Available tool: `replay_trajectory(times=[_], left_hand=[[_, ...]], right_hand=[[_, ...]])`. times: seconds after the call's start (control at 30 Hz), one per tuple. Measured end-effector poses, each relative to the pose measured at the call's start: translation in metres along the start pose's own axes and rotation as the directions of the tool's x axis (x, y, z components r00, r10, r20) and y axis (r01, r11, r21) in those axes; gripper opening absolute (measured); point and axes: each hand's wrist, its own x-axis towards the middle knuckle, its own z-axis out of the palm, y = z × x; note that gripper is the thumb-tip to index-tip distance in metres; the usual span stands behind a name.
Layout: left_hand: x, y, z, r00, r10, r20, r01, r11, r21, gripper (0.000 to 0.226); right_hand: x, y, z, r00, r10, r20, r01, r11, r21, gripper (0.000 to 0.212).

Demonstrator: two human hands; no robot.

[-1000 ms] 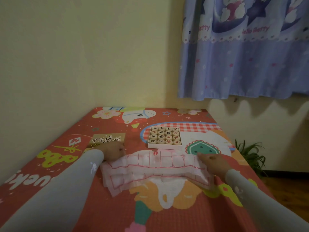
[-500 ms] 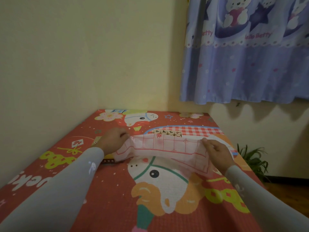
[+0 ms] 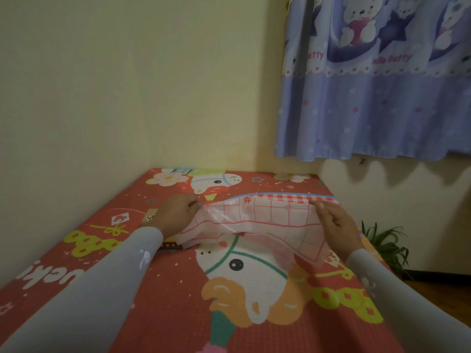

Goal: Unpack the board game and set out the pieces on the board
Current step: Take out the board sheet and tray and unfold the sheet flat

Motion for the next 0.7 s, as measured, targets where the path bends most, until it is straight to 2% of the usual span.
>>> replay_trajectory(times=[0.07,0.13,0.17,0.2,0.23,0.3,0.33,0.4,0.43,0.5,0.53,0.57,0.6,0.7], left_hand=[[-0.005,-0.004,-0.001,0.978,0.027,0.208,-0.031,0.999,0.016,0.024],[-0.009,-0.006,-0.002,0.871,0.015,0.491,-0.063,0.995,0.082,0.019],[-0.012,-0.007,-0.001,0.822,-0.011,0.570,-0.071,0.990,0.123,0.017],[-0.014,-0.008,0.000,0.806,-0.016,0.591,-0.071,0.990,0.124,0.016],[-0.015,-0.009,0.000,0.819,-0.015,0.573,-0.046,0.995,0.091,0.016],[-0.016,-0.008,-0.001,0.832,-0.043,0.553,0.015,0.998,0.056,0.016],[-0.017,-0.006,-0.003,0.798,-0.072,0.598,0.018,0.995,0.096,0.015],[-0.019,-0.002,-0.003,0.667,-0.165,0.726,-0.005,0.974,0.226,0.016],[-0.021,0.000,-0.002,0.590,-0.220,0.777,-0.003,0.962,0.274,0.017],[-0.024,0.003,0.004,0.462,-0.296,0.836,0.048,0.950,0.310,0.020],[-0.025,0.004,0.008,0.431,-0.306,0.849,0.069,0.949,0.307,0.023],[-0.026,0.005,0.013,0.433,-0.302,0.849,0.077,0.951,0.300,0.026],[-0.028,0.007,0.017,0.476,-0.281,0.833,0.076,0.957,0.280,0.030],[-0.033,0.014,0.032,0.745,-0.120,0.656,-0.014,0.981,0.196,0.033]], right_hand=[[-0.005,0.004,-0.002,0.994,0.058,0.088,-0.060,0.998,0.023,0.036],[-0.012,0.006,-0.004,0.969,0.125,0.214,-0.135,0.990,0.033,0.043],[-0.015,0.009,-0.004,0.957,0.142,0.255,-0.151,0.988,0.018,0.042],[-0.016,0.011,-0.003,0.955,0.152,0.254,-0.153,0.988,-0.015,0.036],[-0.016,0.011,-0.004,0.959,0.150,0.242,-0.146,0.989,-0.036,0.031],[-0.015,0.012,-0.005,0.954,0.187,0.233,-0.177,0.982,-0.063,0.038],[-0.015,0.012,-0.006,0.937,0.234,0.258,-0.218,0.972,-0.089,0.046],[-0.018,0.014,-0.008,0.882,0.282,0.377,-0.216,0.954,-0.207,0.069],[-0.021,0.013,-0.009,0.835,0.298,0.462,-0.181,0.942,-0.281,0.073],[-0.030,0.009,-0.009,0.758,0.356,0.547,-0.104,0.894,-0.436,0.059],[-0.033,0.009,-0.008,0.738,0.384,0.554,-0.111,0.880,-0.462,0.054],[-0.035,0.011,-0.007,0.718,0.409,0.563,-0.134,0.875,-0.465,0.056],[-0.038,0.014,-0.005,0.696,0.440,0.567,-0.172,0.870,-0.463,0.059],[-0.042,0.018,0.000,0.689,0.476,0.546,-0.218,0.855,-0.471,0.070]])
